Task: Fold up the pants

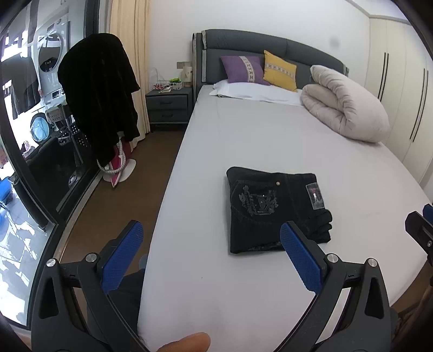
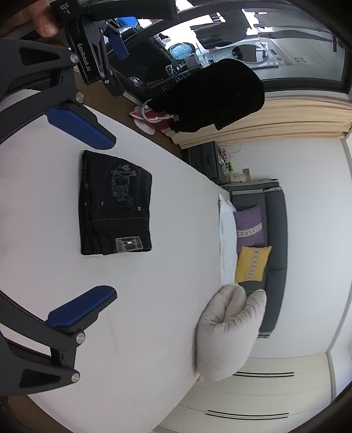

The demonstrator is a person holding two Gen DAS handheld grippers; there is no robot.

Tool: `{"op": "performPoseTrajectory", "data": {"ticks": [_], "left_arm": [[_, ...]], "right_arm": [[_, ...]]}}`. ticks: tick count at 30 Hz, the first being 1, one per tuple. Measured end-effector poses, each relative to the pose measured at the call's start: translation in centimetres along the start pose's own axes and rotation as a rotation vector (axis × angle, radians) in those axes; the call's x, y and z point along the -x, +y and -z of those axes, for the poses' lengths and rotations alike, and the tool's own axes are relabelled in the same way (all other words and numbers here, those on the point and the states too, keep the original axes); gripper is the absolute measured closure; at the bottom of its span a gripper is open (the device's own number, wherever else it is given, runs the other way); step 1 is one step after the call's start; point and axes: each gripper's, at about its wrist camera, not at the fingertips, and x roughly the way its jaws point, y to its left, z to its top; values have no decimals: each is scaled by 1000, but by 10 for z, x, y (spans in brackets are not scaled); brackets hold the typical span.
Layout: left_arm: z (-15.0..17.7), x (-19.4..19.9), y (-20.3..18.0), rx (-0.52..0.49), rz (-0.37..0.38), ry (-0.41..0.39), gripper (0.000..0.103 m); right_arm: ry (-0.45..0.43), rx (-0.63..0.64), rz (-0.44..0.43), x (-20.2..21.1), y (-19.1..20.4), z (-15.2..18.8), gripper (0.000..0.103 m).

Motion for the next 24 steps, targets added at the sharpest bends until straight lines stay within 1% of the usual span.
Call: {"op": "performPoseTrajectory", "data": {"ticks": [12, 24], "left_arm": [[-1, -32, -1, -11, 1, 47, 0], [2, -54, -4, -24, 1, 74, 0]], "right_arm": [[69, -9, -2, -19, -3, 8, 0], [106, -21, -9, -29, -7, 10, 0]]}}
